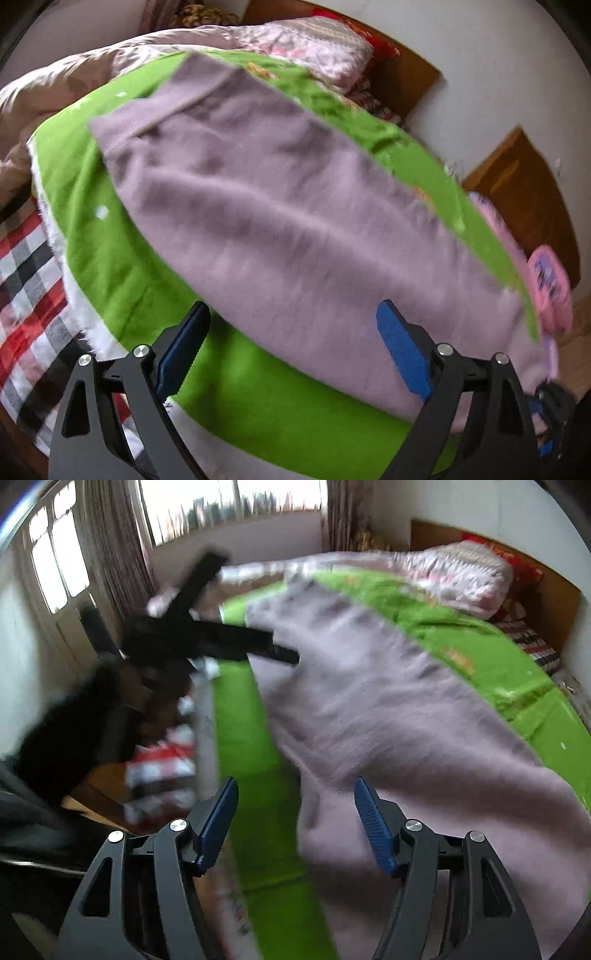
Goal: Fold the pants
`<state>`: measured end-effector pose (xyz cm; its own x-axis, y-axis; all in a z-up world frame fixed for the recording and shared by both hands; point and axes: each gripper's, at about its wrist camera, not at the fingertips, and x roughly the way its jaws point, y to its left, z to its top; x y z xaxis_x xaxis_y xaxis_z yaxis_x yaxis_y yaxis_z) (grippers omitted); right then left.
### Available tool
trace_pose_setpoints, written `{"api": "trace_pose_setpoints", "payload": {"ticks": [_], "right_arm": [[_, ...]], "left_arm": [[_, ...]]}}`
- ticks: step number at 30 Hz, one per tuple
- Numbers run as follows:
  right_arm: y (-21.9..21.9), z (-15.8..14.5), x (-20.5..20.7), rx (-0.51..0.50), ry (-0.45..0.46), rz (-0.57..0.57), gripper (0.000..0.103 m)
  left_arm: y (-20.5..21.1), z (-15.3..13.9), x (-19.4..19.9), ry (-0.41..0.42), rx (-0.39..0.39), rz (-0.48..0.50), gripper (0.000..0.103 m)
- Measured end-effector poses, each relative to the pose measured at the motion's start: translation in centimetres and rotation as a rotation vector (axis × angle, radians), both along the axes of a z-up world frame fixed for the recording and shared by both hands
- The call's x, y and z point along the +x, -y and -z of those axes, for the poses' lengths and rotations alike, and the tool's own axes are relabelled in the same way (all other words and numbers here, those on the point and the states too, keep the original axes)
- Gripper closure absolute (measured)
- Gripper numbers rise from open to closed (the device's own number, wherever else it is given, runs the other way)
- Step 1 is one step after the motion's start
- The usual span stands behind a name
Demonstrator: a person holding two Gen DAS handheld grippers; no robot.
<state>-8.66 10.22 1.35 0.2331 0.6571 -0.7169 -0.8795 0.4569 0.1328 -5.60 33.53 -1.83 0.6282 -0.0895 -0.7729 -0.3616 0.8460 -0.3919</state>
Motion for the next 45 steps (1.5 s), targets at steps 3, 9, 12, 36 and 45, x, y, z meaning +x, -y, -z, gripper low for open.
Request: {"api": "trace_pose_setpoints", "payload": {"ticks": [3,9,12,36,45], "right_arm": [[5.7,-0.1,0.5,0.024,-0.044,0.101,0.04],[9.2,4.5,0.5,-0.085,-0.195,0.128,0.039],[10.0,4.6,-0.7,-0.105,-0.201,0.081,0.038],[2.5,2.4,18.4,-0.183,0.006,0.067,0.068],[1.0,4.4,19.7,-0.227,-0.036,-0.023,0.077]], "left_arm": [[0.6,-3.3,-0.2,0.098,0.028,0.033,0.011],[2.6,0.1,5.2,-0.039,0.11,0.157,0.012],[2.8,0.5,7.6,-0.097,0.193,0.169,0.011],[9.4,-3.6,12.5,-0.021,0.296,0.297,0.006],[5.8,0.8,9.5,-0.091,0.304,0.213,0.001]]}}
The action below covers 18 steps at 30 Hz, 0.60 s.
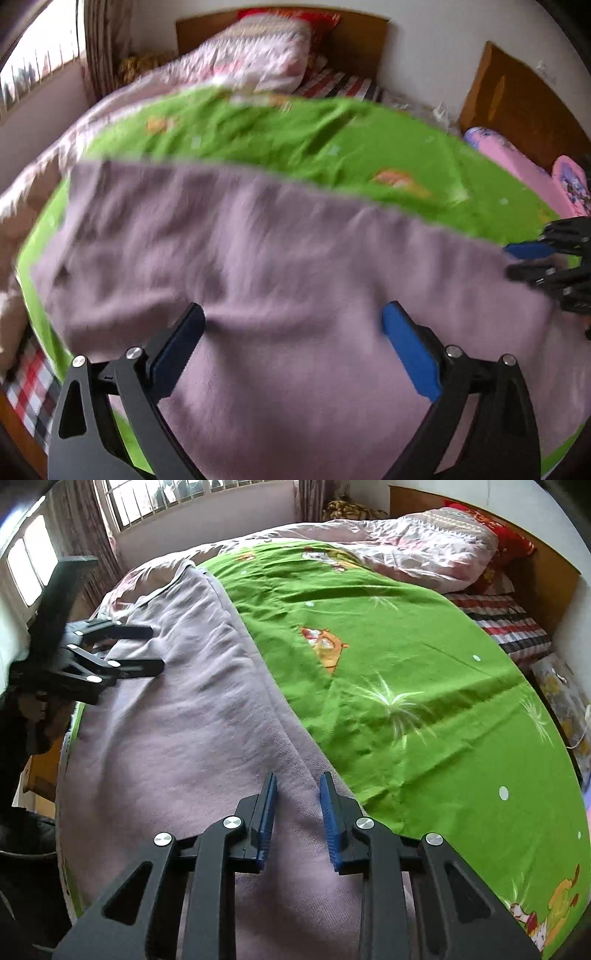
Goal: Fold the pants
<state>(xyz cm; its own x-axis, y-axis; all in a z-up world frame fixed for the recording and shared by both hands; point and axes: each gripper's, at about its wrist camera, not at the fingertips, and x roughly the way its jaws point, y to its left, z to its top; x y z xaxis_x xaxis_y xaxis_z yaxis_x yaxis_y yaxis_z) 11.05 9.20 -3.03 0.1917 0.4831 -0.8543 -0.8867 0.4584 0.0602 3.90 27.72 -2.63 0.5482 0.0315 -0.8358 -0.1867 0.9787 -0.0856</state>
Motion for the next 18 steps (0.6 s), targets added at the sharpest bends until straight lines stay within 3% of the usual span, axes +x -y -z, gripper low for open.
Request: {"api": "trace_pose_setpoints", "payload": {"ticks": [2,3,4,7,9,12,14,16,17,18], "right_arm": [[-0.3,0.1,-0.1,-0.003,0.017,0.0,0.077],[-0.4,0.0,-0.3,-0.007,0.033,-0.005,0.083],[-0.5,-0.3,-1.0,-0.006,0.06,-0.025,0.096],[-1.0,-1.4,-2.0,-0.018,0.164,-0.037,0.097],[-0.9,-3.1,-1.7,0.027,0.172,-0.012,0.099],[-1.8,-2.7,-0.9,-0.009,0.187,0.003,0.099],[-2.5,-0.3,-0.2,-0.073,0.135,0.006,0.099],[-1.9,0.2,0.2,-0.033,0.108,0.039,0.096],[-1.4,0.0,0.6,-0.004,0.066,0.072,0.093],[-0.7,-0.4,0.9,0.007,0.046,0.114,0.079]], "left_arm": [[-0.3,-0.3,-0.1,0.015,-0.02,-0.006,0.001],[-0.4,-0.4,-0.1,0.022,-0.018,-0.009,0.001],[-0.4,-0.4,-0.1,0.023,-0.016,-0.012,0.001],[-0.2,-1.4,-0.7,0.056,0.002,-0.028,0.002],[-0.3,-2.5,-1.3,0.097,-0.002,-0.039,0.002],[-0.1,-3.0,-0.9,0.108,0.028,-0.055,0.002],[-0.3,-1.9,0.1,0.066,0.055,-0.072,0.002],[-0.8,-0.1,0.8,-0.004,0.061,-0.084,0.001],[-1.3,-0.4,0.6,0.006,0.034,-0.098,0.001],[-1.6,-0.7,0.5,0.002,0.044,-0.116,0.001]]}}
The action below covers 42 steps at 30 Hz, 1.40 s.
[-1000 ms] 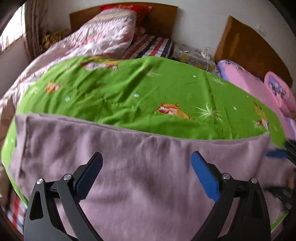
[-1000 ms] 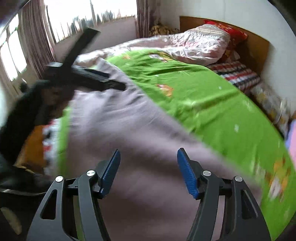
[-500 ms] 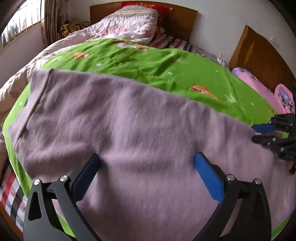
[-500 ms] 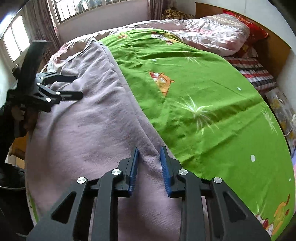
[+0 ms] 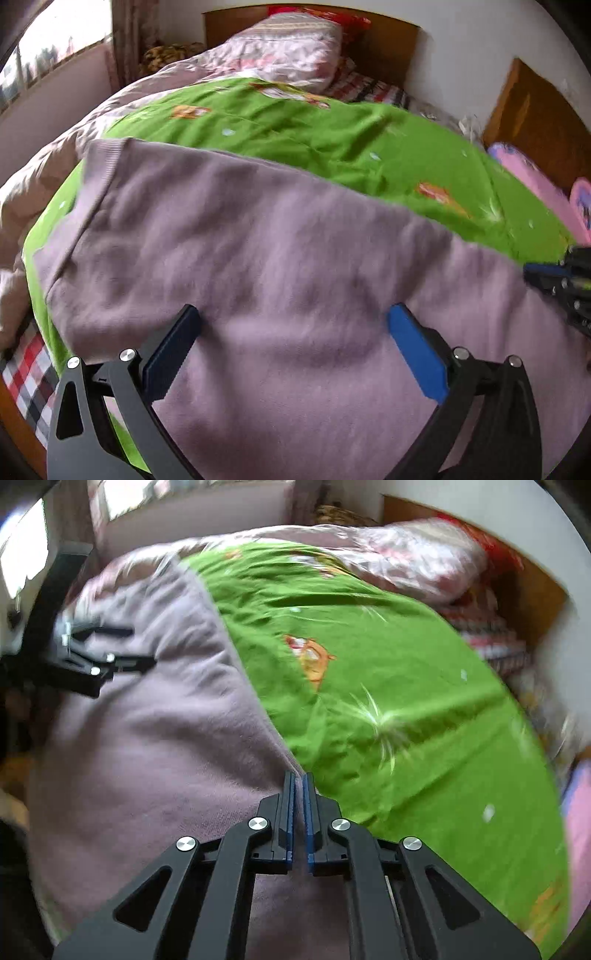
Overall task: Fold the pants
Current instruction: 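Release the leg and move both grippers back toward the waistband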
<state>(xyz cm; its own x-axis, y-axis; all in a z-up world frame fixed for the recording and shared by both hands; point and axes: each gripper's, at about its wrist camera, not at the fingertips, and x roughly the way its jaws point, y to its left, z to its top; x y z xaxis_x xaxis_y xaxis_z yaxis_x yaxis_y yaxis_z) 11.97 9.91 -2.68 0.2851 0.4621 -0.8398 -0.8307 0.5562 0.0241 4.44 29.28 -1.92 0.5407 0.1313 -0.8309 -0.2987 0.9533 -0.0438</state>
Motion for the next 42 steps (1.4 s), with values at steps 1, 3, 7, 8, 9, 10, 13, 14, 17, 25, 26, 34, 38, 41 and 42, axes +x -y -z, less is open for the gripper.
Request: {"api": "trace_pose_setpoints", "payload": {"ticks": [1,3,7,8,9,10,13,14,17,25,26,34,38,41,42], "right_arm": [[0.8,-0.6,0.0,0.012,0.01,0.041,0.061],[2.6,-2.3,-1.0,0.096,0.018,0.091,0.037],[6.4,-4.0,-4.0,0.146,0.033,0.206,0.028],[7.2,-4.0,-4.6,0.137,0.043,0.235,0.028],[8.5,-4.0,-5.5,0.124,0.058,0.28,0.028],[9.9,-4.0,-6.1,0.111,0.076,0.321,0.028],[15.8,-3.9,-8.1,0.074,0.117,0.485,0.028],[17.4,-4.1,-8.7,0.077,0.121,0.522,0.028],[24.4,-5.0,-11.9,0.103,0.152,0.677,0.023],[32.7,-3.4,-18.9,0.145,0.054,0.773,0.019],[32.3,-2.8,-19.1,0.141,0.031,0.769,0.019],[32.8,2.7,-22.8,0.032,-0.041,0.76,0.022],[33.9,2.8,-23.8,0.071,-0.049,0.756,0.023],[34.1,2.4,-24.3,0.076,-0.072,0.768,0.023],[34.1,2.2,-24.2,0.071,-0.085,0.77,0.023]], "left_arm": [[-0.1,-0.6,-0.2,-0.002,0.05,-0.034,0.002],[-0.1,-2.4,-1.0,0.045,0.064,-0.064,0.002],[3.3,-6.2,-0.8,0.147,-0.08,0.088,0.002],[4.5,-6.4,-0.1,0.135,-0.084,0.138,0.002],[6.1,-6.4,0.6,0.119,-0.077,0.193,0.002],[8.3,-6.3,1.4,0.096,-0.06,0.259,0.002],[12.8,-5.7,2.4,0.064,-0.025,0.366,0.002],[13.9,-5.7,2.6,0.063,-0.027,0.391,0.002],[18.5,-6.0,2.9,0.087,-0.058,0.465,0.002],[34.7,-4.2,6.1,0.03,-0.195,0.832,0.002],[36.3,-3.7,6.6,0.021,-0.217,0.85,0.002],[42.3,1.5,9.0,0.002,0.021,0.809,0.002],[43.1,1.9,9.5,-0.014,0.081,0.78,0.001],[42.3,1.7,9.9,-0.017,0.064,0.776,0.001],[42.4,1.7,9.9,-0.014,0.063,0.775,0.001]]}}
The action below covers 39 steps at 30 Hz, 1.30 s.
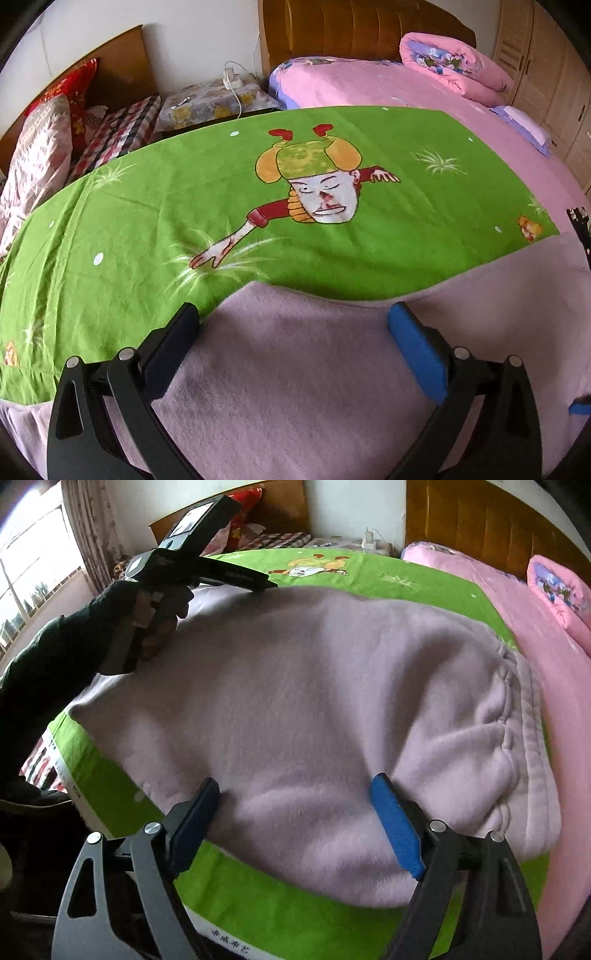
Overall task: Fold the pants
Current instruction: 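Release the leg and move both grippers back toward the waistband, then grasp a ribbed cuff with the left gripper and lift it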
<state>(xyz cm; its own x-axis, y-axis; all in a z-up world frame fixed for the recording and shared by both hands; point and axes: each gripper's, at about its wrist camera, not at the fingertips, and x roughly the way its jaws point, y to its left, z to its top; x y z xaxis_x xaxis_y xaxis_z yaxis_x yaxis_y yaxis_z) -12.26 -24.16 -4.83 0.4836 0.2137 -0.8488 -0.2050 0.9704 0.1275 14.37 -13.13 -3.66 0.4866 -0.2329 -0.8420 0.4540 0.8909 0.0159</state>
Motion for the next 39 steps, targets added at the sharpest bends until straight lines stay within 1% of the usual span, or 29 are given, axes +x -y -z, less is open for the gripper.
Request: {"api": "trace_pose_setpoints", "payload": {"ticks": [1,2,4,5,6,7,8,9,10,11,12,13,16,17,19,20,22,23,24,26,27,28,29,31,33,34,35,37,39], "right_arm": [[0.1,-0.5,0.2,0.0,-0.006,-0.006,0.023],[0.4,-1.4,0.4,-0.009,0.026,0.002,0.023],[1.5,-3.5,1.2,-0.02,0.117,0.08,0.023],[2.7,-4.6,2.1,0.012,0.168,0.138,0.022],[3.5,-5.1,3.0,0.04,0.2,0.17,0.022],[4.0,-5.1,4.1,0.036,0.206,0.192,0.021],[4.2,-4.9,5.0,0.013,0.198,0.204,0.021],[4.3,-4.1,6.4,-0.043,0.173,0.211,0.02],[4.4,-3.4,7.3,-0.073,0.146,0.211,0.02],[4.5,-2.3,7.8,-0.1,0.105,0.206,0.02],[4.5,-0.6,8.1,-0.145,0.038,0.179,0.018],[4.5,-0.1,7.4,-0.167,0.054,0.143,0.017],[5.9,-0.5,5.2,-0.117,0.044,0.148,0.017],[6.0,-0.8,4.7,-0.122,0.042,0.153,0.018],[5.3,-2.2,2.8,-0.183,0.051,0.204,0.018],[4.8,-3.1,2.1,-0.189,0.073,0.231,0.018],[4.0,-4.7,0.9,-0.054,0.151,0.217,0.017],[3.2,-4.9,0.3,0.008,0.159,0.191,0.017],[1.9,-4.5,-0.2,0.019,0.15,0.151,0.017],[0.4,-2.9,-0.9,-0.061,0.104,0.128,0.017],[0.5,-1.2,-1.3,-0.098,0.051,0.133,0.017],[0.6,-0.3,-1.7,-0.106,0.048,0.124,0.016],[0.7,-0.2,-2.7,-0.105,0.092,0.112,0.016],[0.8,-0.7,-3.0,-0.103,0.074,0.13,0.017],[0.3,-1.5,-2.7,-0.154,0.059,0.136,0.017],[-0.3,-2.2,-2.3,-0.199,0.06,0.147,0.017],[-0.9,-2.7,-1.5,-0.225,0.068,0.154,0.017],[-2.5,-4.4,-1.2,-0.214,0.116,0.133,0.017],[-5.0,-6.2,0.1,-0.166,0.185,0.079,0.016]], "left_arm": [[-0.2,-0.2,-0.2,0.007,-0.006,-0.003,0.001],[-0.4,-0.2,-0.2,0.012,-0.016,-0.004,0.001],[-1.2,-0.4,-0.4,0.023,-0.052,-0.029,0.002],[-1.5,-0.5,-0.3,0.026,-0.058,-0.053,0.002],[-1.7,-0.5,-0.4,0.024,-0.064,-0.068,0.002],[-1.9,-0.5,-0.3,0.016,-0.075,-0.076,0.002],[-2.0,-0.5,-0.2,0.012,-0.075,-0.078,0.002],[-1.9,-0.4,-0.2,0.01,-0.07,-0.078,0.002],[-1.8,-0.3,-0.1,0.009,-0.057,-0.076,0.002],[-1.7,-0.3,-0.1,0.008,-0.044,-0.075,0.002],[-1.6,-0.2,-0.1,0.008,-0.039,-0.076,0.002],[-1.6,-0.1,-0.1,0.005,-0.041,-0.079,0.001],[-1.9,-0.1,-0.1,0.002,-0.054,-0.091,0.001],[-2.0,-0.1,0.0,0.0,-0.057,-0.095,0.001],[-2.0,-0.1,0.1,-0.002,-0.057,-0.099,0.001],[-2.0,-0.1,0.1,-0.002,-0.057,-0.098,0.001],[-2.1,-0.1,0.1,0.0,-0.056,-0.098,0.001],[-2.1,-0.1,0.1,0.002,-0.056,-0.099,0.001],[-2.1,-0.1,0.1,0.004,-0.057,-0.101,0.001],[-2.3,-0.3,0.1,0.016,-0.058,-0.108,0.001],[-2.4,-0.3,0.0,0.021,-0.064,-0.111,0.002],[-2.5,-0.4,0.0,0.022,-0.078,-0.111,0.002],[-2.7,-0.6,-0.1,0.025,-0.105,-0.11,0.002],[-4.1,-1.7,-0.8,0.058,-0.179,-0.117,0.002],[-6.4,-3.4,-2.1,0.084,-0.271,-0.153,0.002],[-8.3,-4.8,-3.2,0.095,-0.349,-0.165,0.002],[-10.1,-5.8,-4.3,0.108,-0.398,-0.168,0.002],[-14.2,-7.6,-6.9,0.15,-0.441,-0.172,0.002],[-18.2,-8.4,-9.2,0.184,-0.436,-0.191,0.002]]}}
